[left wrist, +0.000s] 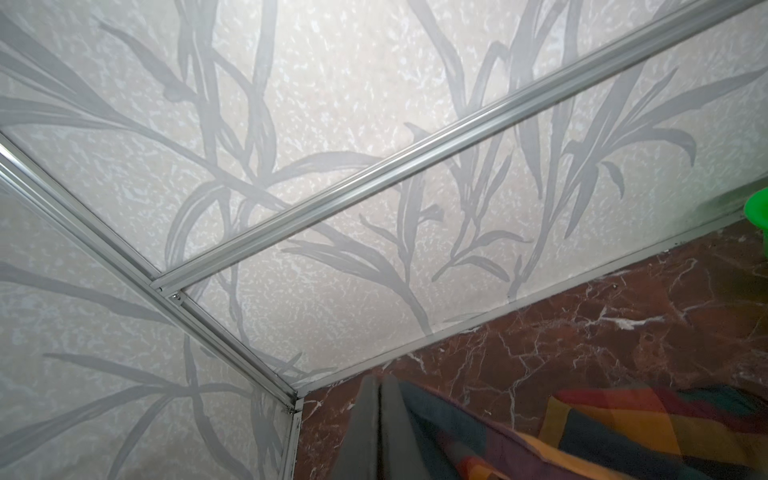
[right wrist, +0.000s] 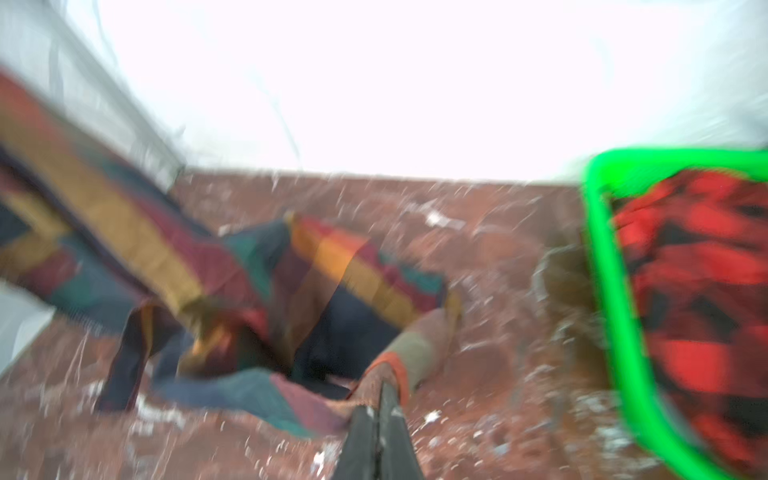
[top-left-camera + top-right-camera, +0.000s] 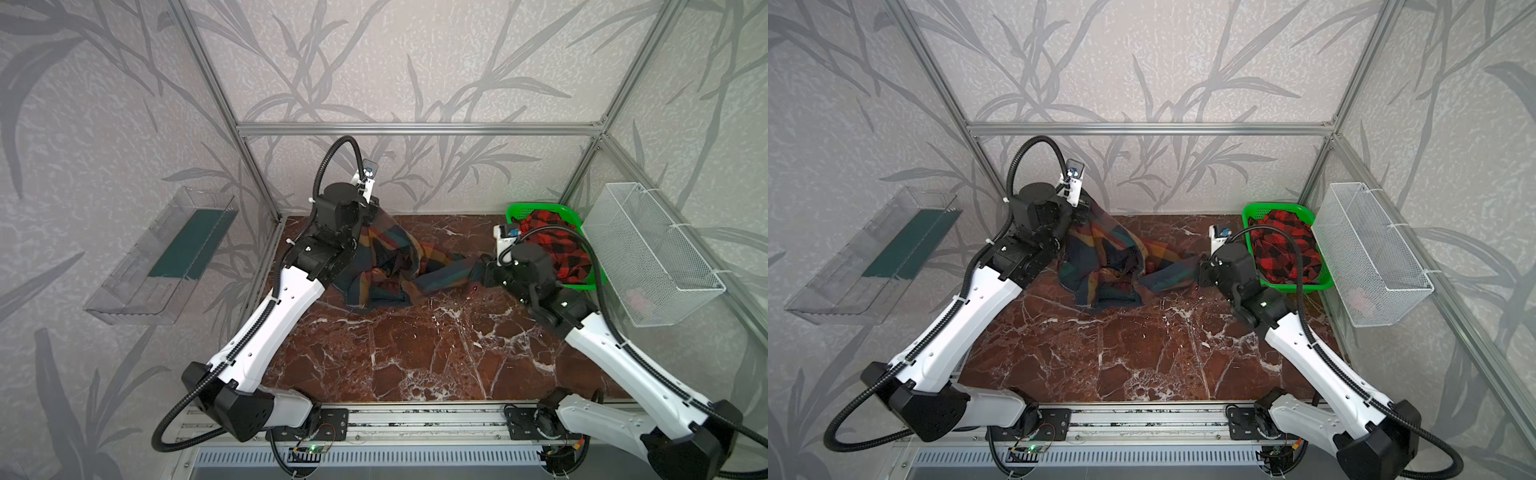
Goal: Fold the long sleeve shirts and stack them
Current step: 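Lift the shirt high with both grippers, stretching it between them, then lower the plaid shirt flat onto the table near the robot with both grippers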
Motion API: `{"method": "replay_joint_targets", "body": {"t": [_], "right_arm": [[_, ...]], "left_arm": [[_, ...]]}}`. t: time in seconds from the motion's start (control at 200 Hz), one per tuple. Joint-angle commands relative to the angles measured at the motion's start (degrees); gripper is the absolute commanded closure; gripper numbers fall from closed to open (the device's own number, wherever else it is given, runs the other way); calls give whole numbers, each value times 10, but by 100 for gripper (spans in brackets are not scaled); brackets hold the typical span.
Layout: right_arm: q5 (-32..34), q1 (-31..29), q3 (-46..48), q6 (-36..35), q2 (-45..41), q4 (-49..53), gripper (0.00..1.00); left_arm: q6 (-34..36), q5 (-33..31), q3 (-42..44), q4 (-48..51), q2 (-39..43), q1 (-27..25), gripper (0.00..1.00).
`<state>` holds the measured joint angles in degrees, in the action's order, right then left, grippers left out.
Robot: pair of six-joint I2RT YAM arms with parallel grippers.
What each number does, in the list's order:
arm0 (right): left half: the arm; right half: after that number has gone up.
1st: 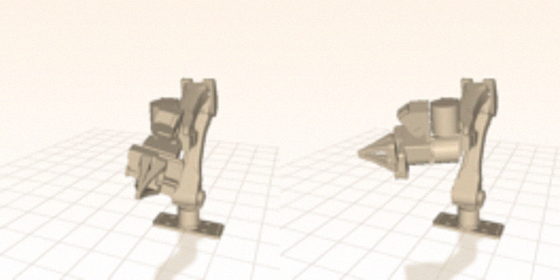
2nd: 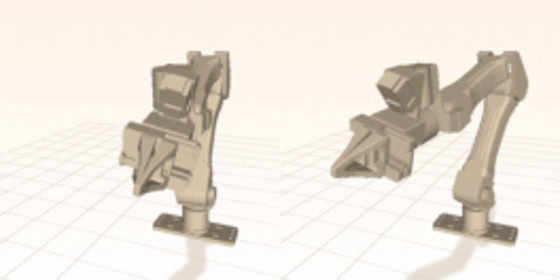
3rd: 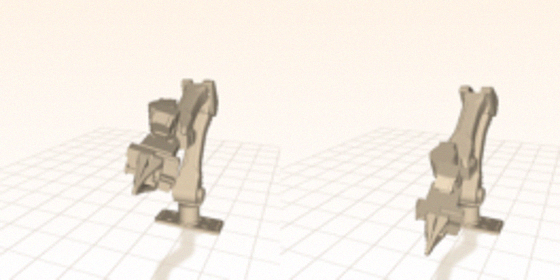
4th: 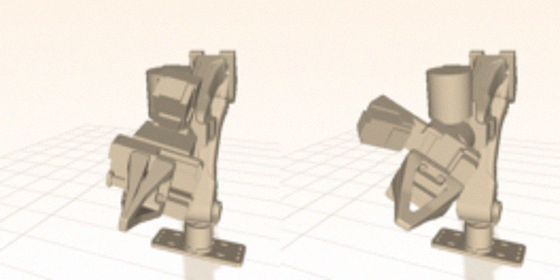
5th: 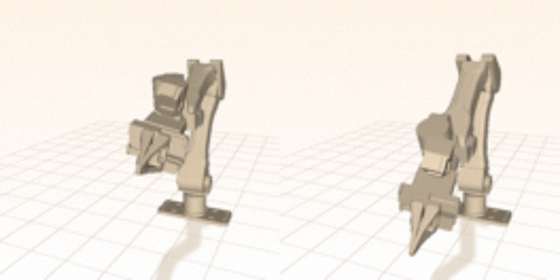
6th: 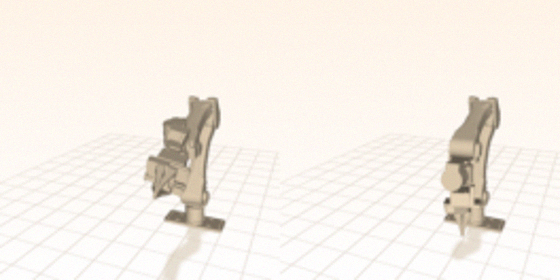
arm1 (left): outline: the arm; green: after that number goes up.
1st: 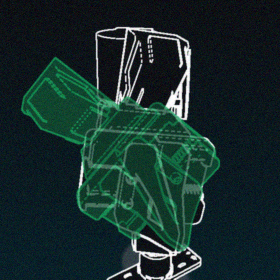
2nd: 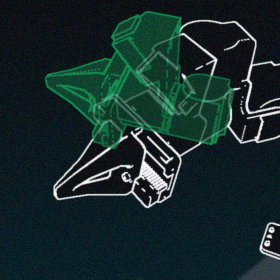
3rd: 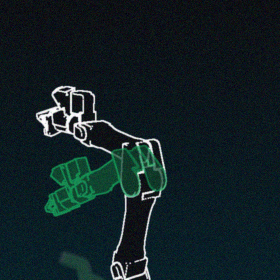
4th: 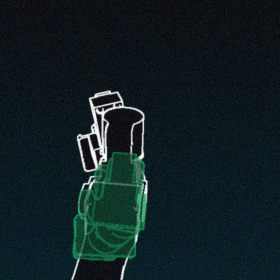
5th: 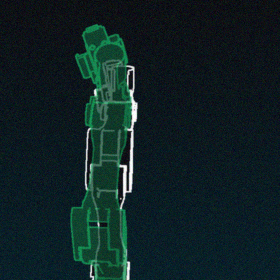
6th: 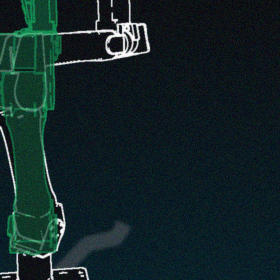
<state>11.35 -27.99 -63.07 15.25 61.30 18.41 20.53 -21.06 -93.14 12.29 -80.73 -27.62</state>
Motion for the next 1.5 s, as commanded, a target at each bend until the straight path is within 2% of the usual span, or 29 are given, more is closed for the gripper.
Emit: {"method": "replay_joint_targets", "body": {"t": [0.0, 0.115, 0.235, 0.32, 0.455, 0.59, 0.645, 0.715, 0.775, 0.845, 0.93, 1.015, 1.135, 1.26, 1.41, 1.495], "right_arm": [[-31, 64, -85, -34, -3, 54, 100], [-19, 101, -190, -40, 40, 80, 100], [-18, 113, -287, -39, 96, 50, 100], [-42, 141, -418, -29, 173, 96, 100], [-62, 157, -587, -39, 265, 144, 100], [-111, 157, -812, -43, 374, 272, 100], [-144, 156, -841, -39, 387, 303, 100], [-154, 143, -804, -27, 359, 316, 100], [-149, 130, -697, -24, 292, 278, 100], [-143, 123, -521, -7, 184, 183, 100], [-134, 123, -400, 3, 81, 148, 100], [-149, 123, -336, 11, 10, 175, 100], [-190, 123, -234, 33, -86, 201, 100], [-222, 123, -164, 30, -150, 273, 100], [-226, 123, -113, 10, -211, 348, 100], [-240, 123, -90, 5, -234, 373, 100]], "left_arm": [[-15, 45, -80, -8, -39, 3, 100], [-23, 78, -166, -2, -96, 3, 100], [-5, 107, -280, 11, -170, 0, 100], [0, 118, -362, 8, -224, -5, 100], [-24, 167, -416, -51, -266, -6, 100], [-48, 221, -465, -86, -283, -16, 100], [-50, 233, -477, -89, -276, -26, 100], [-24, 250, -481, -69, -257, -44, 100], [4, 255, -451, -68, -223, -64, 100], [45, 259, -362, -88, -158, -90, 100], [74, 263, -209, -138, -54, -112, 100], [45, 266, -73, -169, 45, -115, 100], [46, 258, 82, -144, 169, -152, 100], [56, 187, 240, -104, 288, -201, 100], [-16, 143, 400, -54, 416, -223, 100], [-68, 161, 467, -24, 459, -236, 100]]}}
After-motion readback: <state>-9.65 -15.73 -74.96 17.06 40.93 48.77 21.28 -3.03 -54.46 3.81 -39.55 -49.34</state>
